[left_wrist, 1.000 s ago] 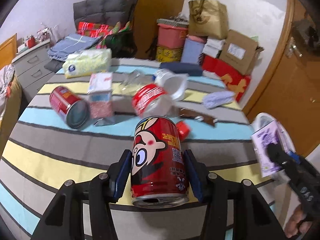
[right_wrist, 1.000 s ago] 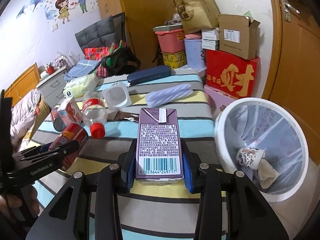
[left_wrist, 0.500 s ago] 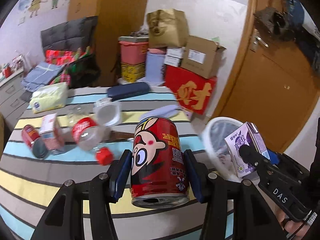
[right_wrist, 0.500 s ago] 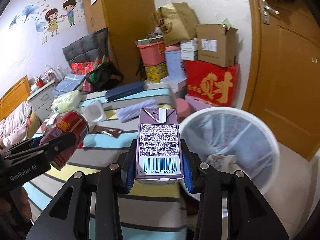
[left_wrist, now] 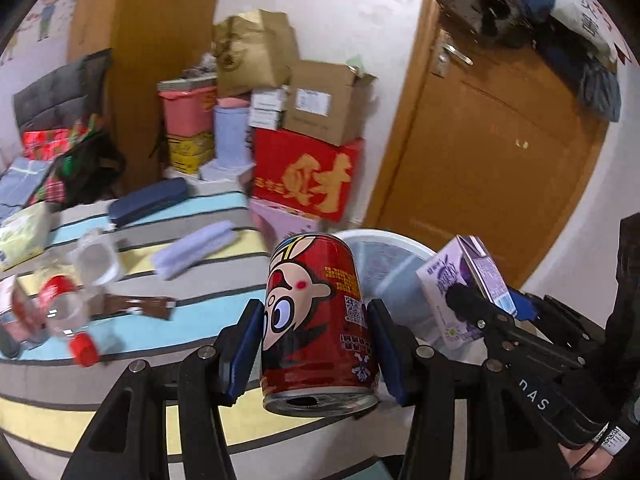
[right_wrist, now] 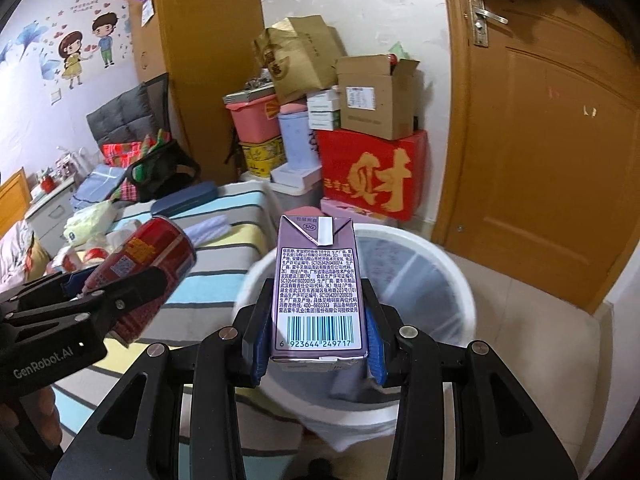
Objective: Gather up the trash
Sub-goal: 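Open both grippers over the bin to drop the can and carton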
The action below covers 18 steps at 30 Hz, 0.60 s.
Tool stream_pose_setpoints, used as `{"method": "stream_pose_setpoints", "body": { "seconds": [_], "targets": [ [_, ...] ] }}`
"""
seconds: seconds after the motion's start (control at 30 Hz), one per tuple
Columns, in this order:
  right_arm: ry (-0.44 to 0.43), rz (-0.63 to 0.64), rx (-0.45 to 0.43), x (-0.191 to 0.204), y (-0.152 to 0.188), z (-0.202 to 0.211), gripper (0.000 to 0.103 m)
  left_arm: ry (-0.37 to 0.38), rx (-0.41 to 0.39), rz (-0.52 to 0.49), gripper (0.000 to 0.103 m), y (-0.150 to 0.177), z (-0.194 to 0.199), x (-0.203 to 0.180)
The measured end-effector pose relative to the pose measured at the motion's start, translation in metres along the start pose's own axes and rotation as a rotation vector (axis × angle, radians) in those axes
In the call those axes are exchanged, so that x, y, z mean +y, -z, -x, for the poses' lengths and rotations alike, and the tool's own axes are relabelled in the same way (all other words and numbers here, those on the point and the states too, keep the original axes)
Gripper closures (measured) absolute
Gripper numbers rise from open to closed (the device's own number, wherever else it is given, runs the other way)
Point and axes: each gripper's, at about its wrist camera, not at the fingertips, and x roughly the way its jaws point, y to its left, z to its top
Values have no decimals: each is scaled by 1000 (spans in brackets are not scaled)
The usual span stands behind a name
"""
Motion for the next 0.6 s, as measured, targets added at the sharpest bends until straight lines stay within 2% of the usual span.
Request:
{"method": "stream_pose_setpoints", "body": {
  "seconds": [0.23,0.6],
  "targets": [
    [39,-5,18,-26,0,-7,63,44,37,-40,50,-3,-28,-33],
    [48,-15,80,-46,3,-28,63,24,86,-80,50,-2,-62,-49]
  ]
}}
